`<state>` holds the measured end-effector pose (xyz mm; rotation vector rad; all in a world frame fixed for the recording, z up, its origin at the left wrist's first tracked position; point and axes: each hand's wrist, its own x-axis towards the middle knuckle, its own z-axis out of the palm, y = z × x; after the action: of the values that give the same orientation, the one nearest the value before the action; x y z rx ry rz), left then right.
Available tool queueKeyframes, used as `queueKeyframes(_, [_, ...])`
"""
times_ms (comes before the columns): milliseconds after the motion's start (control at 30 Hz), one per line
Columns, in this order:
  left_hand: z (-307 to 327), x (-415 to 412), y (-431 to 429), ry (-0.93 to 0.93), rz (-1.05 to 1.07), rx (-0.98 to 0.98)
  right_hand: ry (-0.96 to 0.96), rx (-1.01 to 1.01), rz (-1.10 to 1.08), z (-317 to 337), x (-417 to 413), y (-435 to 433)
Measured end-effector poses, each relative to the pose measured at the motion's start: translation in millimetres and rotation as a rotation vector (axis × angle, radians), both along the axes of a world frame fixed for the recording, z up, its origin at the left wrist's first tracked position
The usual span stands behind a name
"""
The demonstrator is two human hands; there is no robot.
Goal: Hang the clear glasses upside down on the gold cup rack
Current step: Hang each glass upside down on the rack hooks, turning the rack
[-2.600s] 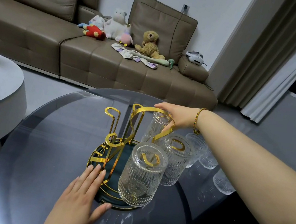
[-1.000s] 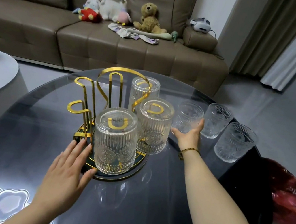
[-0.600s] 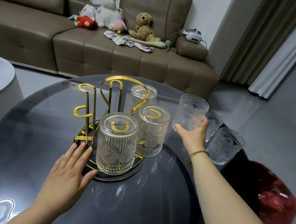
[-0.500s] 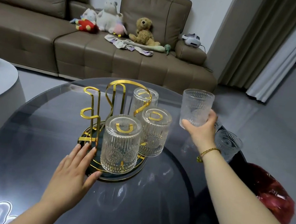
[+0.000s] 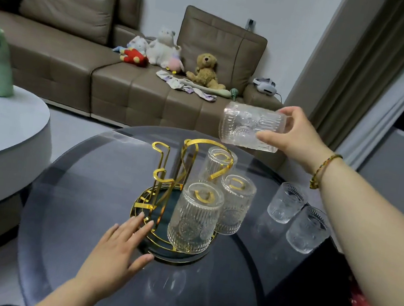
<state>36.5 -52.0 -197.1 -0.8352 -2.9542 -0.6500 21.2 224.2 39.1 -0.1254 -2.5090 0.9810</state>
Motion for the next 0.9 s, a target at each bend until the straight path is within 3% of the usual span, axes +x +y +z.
queueKeyframes(533, [-6, -8, -3, -0.007, -0.042, 0.075, -0.384, 0.619, 0.146, 48, -87, -89])
queueKeyframes(900, [1, -10, -3, -0.082, -0.038, -0.014, -0.644, 0.722, 0.125, 14, -114, -102])
